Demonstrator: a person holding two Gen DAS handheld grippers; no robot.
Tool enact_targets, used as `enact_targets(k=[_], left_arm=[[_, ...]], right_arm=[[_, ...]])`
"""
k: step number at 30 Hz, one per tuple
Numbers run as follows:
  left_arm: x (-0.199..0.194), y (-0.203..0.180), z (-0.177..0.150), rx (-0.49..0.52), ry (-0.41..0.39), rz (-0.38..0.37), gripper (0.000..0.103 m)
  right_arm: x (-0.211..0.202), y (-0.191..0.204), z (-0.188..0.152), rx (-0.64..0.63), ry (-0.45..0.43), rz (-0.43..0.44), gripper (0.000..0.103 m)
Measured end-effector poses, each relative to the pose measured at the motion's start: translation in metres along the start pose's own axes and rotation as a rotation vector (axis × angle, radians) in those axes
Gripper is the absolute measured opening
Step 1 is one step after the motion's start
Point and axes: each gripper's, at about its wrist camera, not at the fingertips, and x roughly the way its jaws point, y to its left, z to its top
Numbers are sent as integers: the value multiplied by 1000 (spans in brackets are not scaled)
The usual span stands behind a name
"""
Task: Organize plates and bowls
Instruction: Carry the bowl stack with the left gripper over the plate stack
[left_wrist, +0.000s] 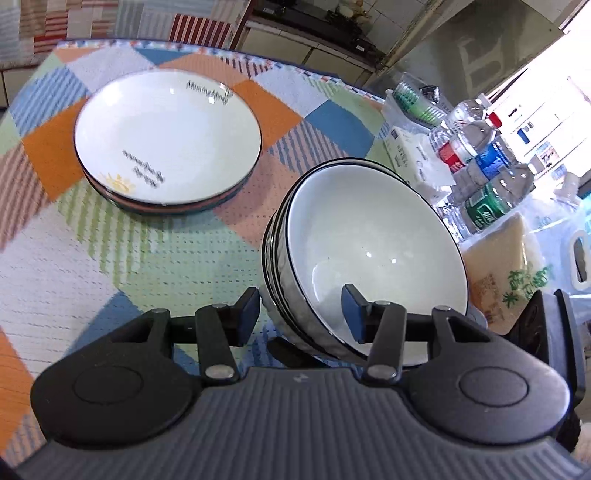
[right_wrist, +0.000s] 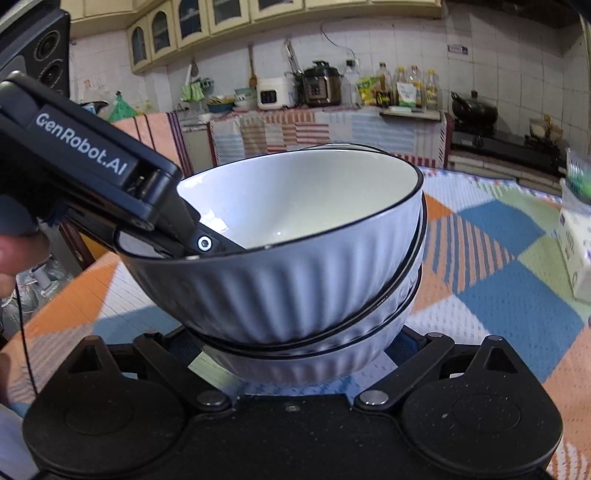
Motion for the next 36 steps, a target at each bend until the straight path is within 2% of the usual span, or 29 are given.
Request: enact_targets(k=[9, 17, 28, 36], left_arm=[[-50, -15, 16, 66, -96, 53, 47], [-67, 3, 51, 35, -127, 77, 47], [-47, 59, 107, -56, -156, 93, 47], [-16, 88, 123, -93, -131, 104, 47]], right_arm=[[-16, 15, 33, -23, -88, 17, 100], [0, 22, 67, -60, -106, 56, 100], [59, 24, 108, -85, -104, 76, 99], [99, 17, 117, -78, -49, 80, 99]])
